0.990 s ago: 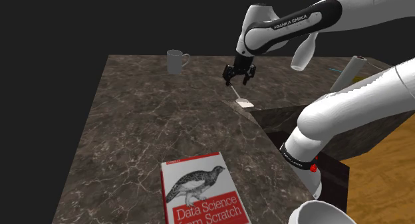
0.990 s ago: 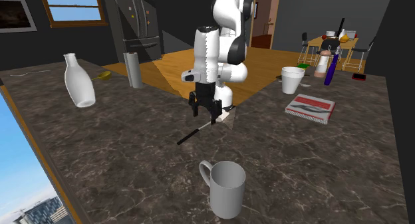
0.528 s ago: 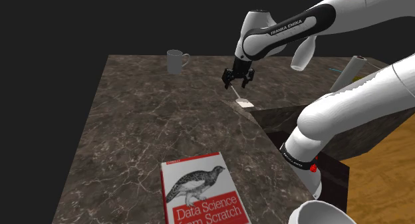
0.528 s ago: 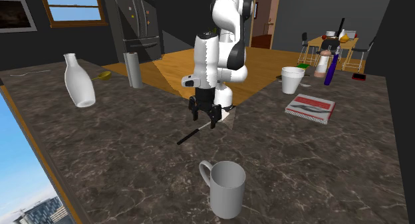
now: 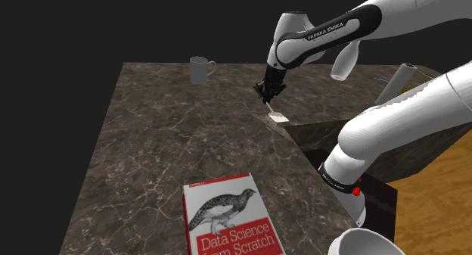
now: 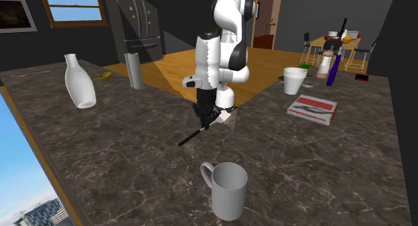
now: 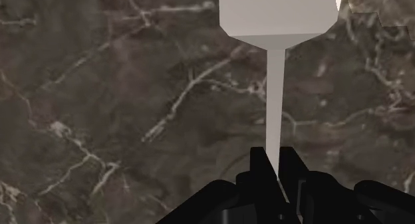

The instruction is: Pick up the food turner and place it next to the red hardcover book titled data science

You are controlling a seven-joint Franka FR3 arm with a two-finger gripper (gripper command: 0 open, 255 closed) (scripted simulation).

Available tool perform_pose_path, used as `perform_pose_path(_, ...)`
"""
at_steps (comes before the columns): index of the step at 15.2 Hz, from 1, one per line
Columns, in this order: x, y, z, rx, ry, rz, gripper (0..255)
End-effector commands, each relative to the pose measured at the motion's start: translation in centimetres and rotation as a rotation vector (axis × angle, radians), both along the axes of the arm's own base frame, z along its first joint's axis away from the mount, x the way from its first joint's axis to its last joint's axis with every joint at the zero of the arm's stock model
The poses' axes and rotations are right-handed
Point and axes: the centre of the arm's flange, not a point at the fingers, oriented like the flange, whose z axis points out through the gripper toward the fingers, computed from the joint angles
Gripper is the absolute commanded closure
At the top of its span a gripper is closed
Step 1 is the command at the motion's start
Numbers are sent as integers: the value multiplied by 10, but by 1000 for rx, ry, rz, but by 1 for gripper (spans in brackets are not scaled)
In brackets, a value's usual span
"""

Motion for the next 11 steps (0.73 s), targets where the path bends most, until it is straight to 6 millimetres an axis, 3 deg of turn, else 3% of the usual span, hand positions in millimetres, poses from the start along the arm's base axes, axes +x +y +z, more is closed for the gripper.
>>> perform_pose_path(1,0,0,0,0,0,0,255)
perform_pose_path(5,0,0,0,0,0,0,255)
perform_pose_path(11,0,0,32,0,0,0,255)
